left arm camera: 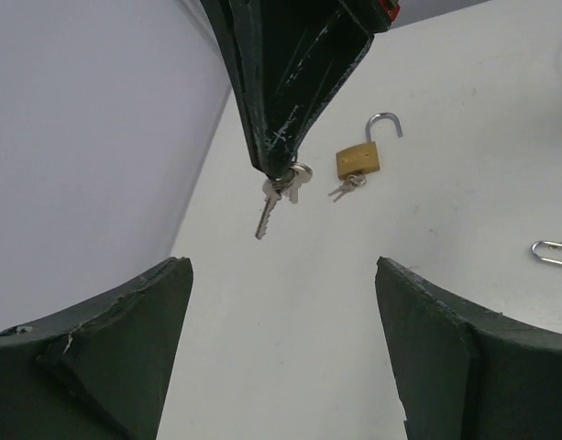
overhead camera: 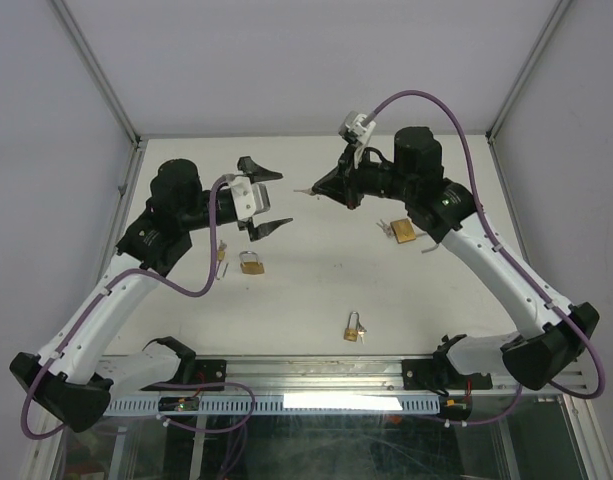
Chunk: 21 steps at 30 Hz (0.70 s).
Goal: Unlock with the key
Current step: Pick up the key from the center of the board.
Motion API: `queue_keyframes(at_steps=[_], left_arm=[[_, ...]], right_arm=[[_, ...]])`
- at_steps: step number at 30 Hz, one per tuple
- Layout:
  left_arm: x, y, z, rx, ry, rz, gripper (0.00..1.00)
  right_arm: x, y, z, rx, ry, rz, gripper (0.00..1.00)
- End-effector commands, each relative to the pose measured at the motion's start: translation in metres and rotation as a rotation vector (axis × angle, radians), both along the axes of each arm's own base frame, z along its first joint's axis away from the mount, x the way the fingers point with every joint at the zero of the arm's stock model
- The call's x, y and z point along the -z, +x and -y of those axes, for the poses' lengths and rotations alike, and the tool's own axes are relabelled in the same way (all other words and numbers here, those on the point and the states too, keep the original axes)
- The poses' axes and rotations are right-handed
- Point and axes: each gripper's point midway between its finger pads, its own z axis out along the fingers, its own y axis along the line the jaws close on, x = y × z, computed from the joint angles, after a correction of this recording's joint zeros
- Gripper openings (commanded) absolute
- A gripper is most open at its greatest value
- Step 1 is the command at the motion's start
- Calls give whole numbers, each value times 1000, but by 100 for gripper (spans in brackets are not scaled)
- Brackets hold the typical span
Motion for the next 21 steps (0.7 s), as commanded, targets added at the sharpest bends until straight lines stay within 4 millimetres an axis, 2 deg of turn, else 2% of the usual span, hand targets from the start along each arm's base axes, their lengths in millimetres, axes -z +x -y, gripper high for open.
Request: queue_keyframes(at_steps=[1,3,6,10,13,15,21], left_arm=[[-48,-22,4,137,-29,261,83],[-44,-27,4,183,21,376,81],[-43,-29,10,219,55,477,66],[-38,-27,15,248,110,595,60],[-27,-28,21,282,138,638,53],[-22,-25,24,286,157,656,52],[-20,-15,26,263,186,672,43]], right_arm=[[-12,-33,4,-84,40,-35,0],[-18,-41,5,-100,59,-44,0],[-22,-48,5,-117,76,-54,0],[-26,-50,2,-124,90,-62,0],[-28,-49,1,-125,101,-59,0],[-28,-48,0,-125,100,-57,0],[-30,-48,-1,-131,102,-51,0]])
